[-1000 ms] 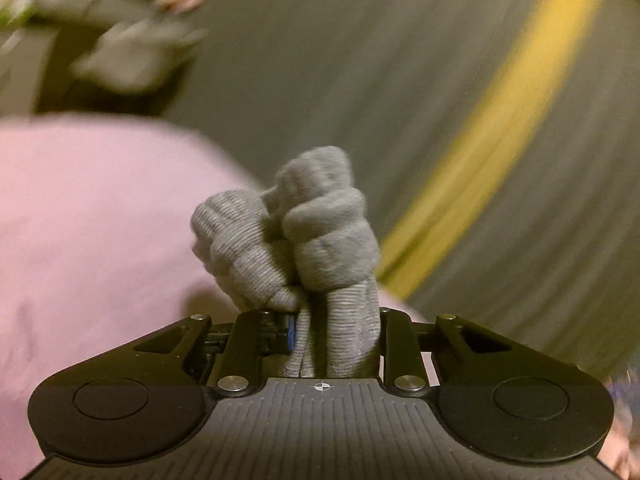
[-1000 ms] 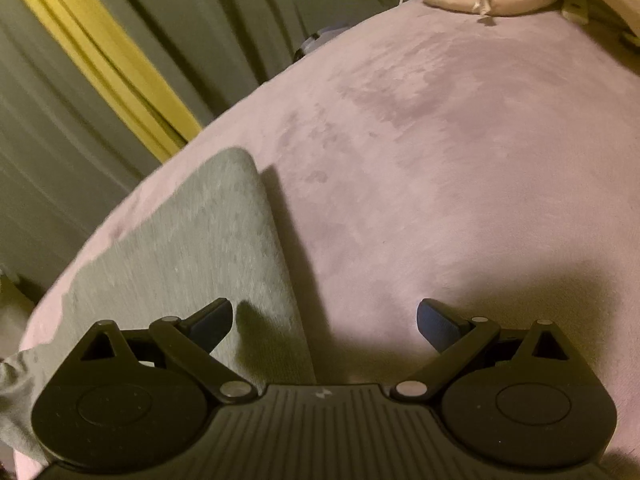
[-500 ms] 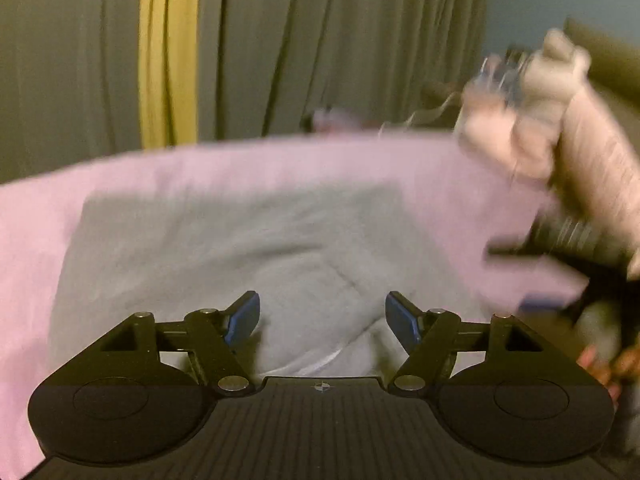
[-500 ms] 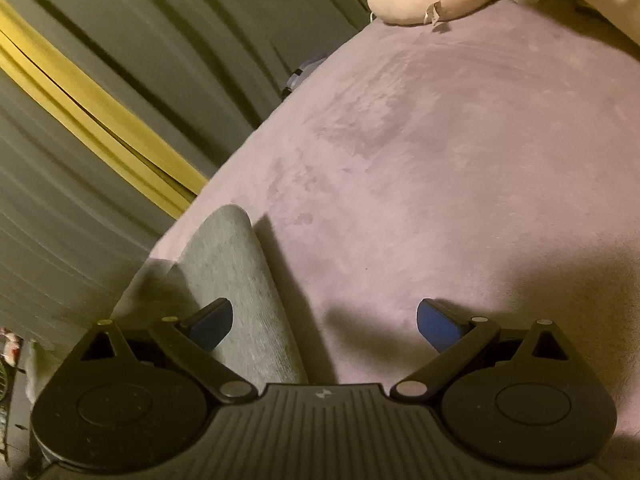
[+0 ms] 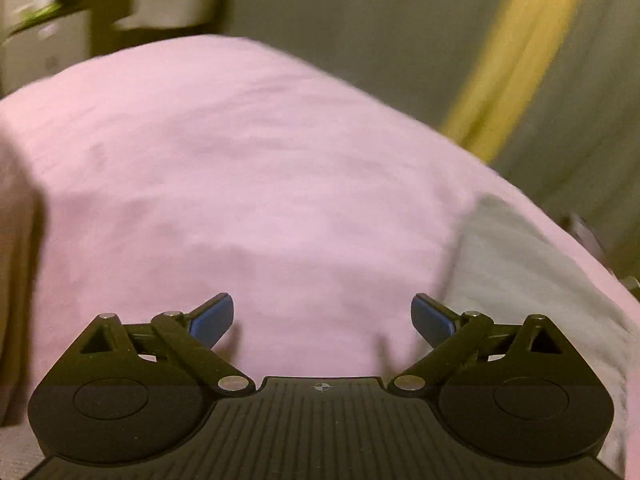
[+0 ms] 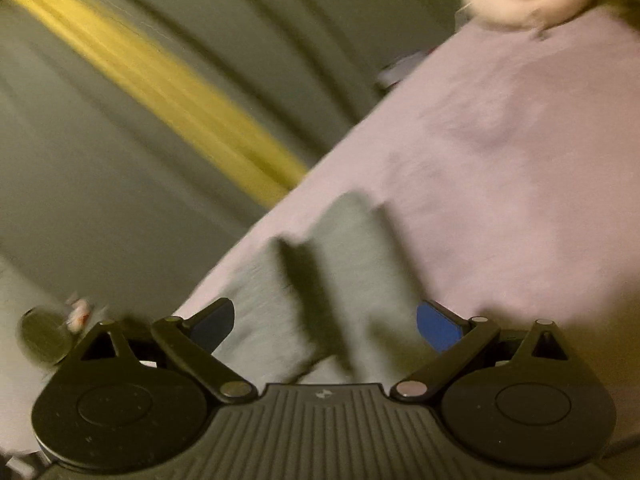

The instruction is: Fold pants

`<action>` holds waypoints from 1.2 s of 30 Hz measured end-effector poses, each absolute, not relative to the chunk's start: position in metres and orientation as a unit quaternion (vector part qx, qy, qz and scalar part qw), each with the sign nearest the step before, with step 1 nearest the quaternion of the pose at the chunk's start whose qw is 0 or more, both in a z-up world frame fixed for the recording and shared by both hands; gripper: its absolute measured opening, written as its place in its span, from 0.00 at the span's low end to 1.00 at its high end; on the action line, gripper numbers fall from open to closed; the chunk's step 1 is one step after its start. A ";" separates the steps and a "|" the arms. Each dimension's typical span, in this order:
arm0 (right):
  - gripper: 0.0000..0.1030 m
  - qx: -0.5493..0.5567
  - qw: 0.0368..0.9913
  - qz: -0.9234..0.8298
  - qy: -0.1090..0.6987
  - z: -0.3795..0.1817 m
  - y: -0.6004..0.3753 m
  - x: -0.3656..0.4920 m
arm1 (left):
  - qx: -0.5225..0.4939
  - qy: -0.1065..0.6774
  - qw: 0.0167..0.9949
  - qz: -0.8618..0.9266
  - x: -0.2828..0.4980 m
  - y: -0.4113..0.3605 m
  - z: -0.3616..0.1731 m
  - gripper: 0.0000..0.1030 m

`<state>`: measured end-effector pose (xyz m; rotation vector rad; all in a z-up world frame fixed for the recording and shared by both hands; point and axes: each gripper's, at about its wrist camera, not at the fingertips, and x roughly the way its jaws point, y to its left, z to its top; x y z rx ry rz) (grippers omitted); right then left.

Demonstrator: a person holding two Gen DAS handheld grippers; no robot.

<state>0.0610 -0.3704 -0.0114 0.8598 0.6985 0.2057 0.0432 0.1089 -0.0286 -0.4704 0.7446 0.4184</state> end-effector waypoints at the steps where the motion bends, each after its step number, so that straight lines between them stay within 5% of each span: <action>1: 0.93 0.398 0.843 0.115 0.343 -0.012 -0.363 0.067 | -0.229 0.354 0.884 0.203 0.042 0.112 -0.034 0.96; 6: 0.81 0.414 0.801 0.150 0.406 -0.030 -0.356 0.106 | -0.210 0.357 0.895 0.165 0.041 0.100 -0.038 0.96; 21: 0.79 0.437 0.733 0.205 0.480 -0.065 -0.353 0.178 | -0.248 0.341 0.893 0.158 0.038 0.095 -0.046 0.96; 24: 0.47 0.419 0.737 0.222 0.481 -0.064 -0.350 0.179 | -0.252 0.336 0.894 0.159 0.037 0.095 -0.045 0.96; 29: 0.54 0.453 0.714 0.227 0.483 -0.076 -0.353 0.183 | -0.254 0.338 0.894 0.146 0.040 0.091 -0.048 0.96; 33: 0.77 0.444 0.719 0.235 0.481 -0.076 -0.333 0.192 | -0.251 0.342 0.894 0.142 0.042 0.088 -0.050 0.96; 35: 0.77 0.428 0.730 0.226 0.483 -0.069 -0.325 0.192 | -0.254 0.343 0.894 0.136 0.043 0.088 -0.051 0.96; 36: 0.66 0.419 0.737 0.220 0.483 -0.065 -0.322 0.190 | -0.257 0.342 0.894 0.134 0.043 0.089 -0.052 0.97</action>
